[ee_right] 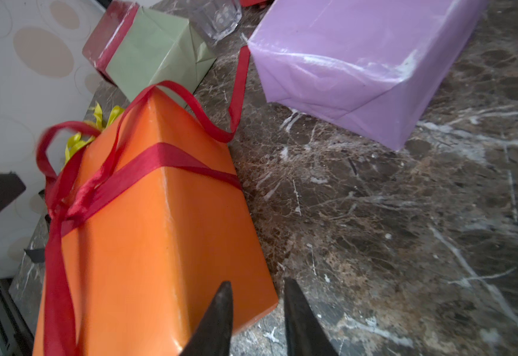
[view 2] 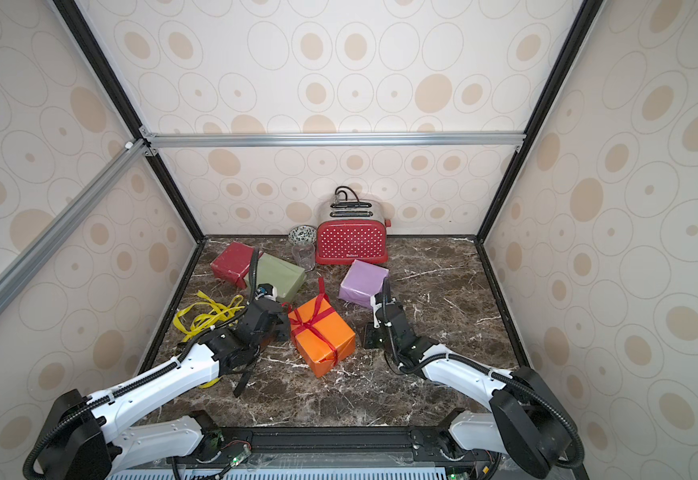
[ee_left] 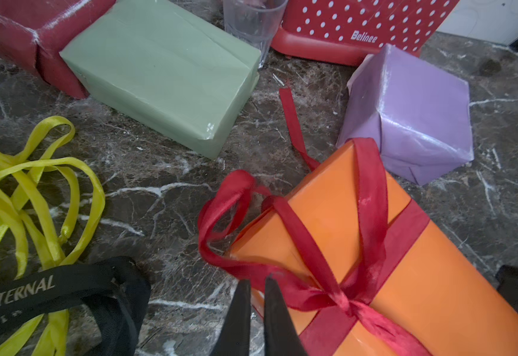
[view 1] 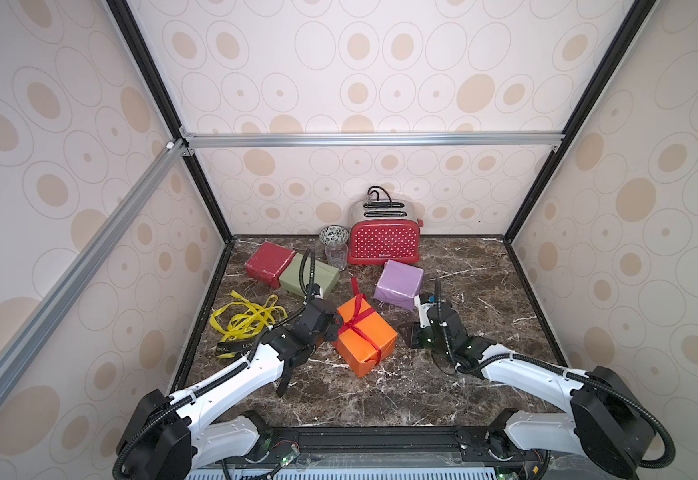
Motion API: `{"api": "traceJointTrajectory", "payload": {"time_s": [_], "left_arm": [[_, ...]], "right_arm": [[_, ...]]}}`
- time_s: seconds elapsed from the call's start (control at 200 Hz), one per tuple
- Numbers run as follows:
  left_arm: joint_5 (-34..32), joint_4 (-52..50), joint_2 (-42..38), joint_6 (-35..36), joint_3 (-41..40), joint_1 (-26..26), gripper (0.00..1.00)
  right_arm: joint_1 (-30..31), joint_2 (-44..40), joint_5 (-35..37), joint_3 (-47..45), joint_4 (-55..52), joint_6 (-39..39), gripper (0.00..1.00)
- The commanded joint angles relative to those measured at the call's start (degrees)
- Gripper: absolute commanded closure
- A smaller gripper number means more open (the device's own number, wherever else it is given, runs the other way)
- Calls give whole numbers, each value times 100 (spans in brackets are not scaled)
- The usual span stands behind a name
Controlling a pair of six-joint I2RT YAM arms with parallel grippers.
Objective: Untie the ribbon bows on the gift boxes
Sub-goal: Untie the ribbon from the gift box.
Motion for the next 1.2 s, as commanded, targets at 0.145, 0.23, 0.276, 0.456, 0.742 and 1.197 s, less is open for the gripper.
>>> {"api": "traceJointTrajectory", "payload": {"time_s": [0.145, 0.23, 0.276, 0.456, 0.742, 1.197], "left_arm": [[-761, 306, -454, -1100, -192, -29, 88], [-1087, 189, -765, -1360, -386, -28, 72], [-1126, 223, -926, -1379, -463, -25, 61], [-365, -162, -733, -813, 122, -14, 43], [705, -570, 353, -1341, 954, -3, 44], [602, -404, 875, -2491, 972, 11, 47]], "right_arm": [[238, 176, -848, 929, -1040, -411, 61], [597, 296, -530, 1454, -1772, -643, 60], [773, 440, -357, 1758, -2147, -742, 60], [1281, 1143, -96, 2730, -2985, -841, 60], [1380, 2068, -350, 3696, -3444, -567, 70], [1460, 2282, -691, 3708, -3342, -406, 74]]}}
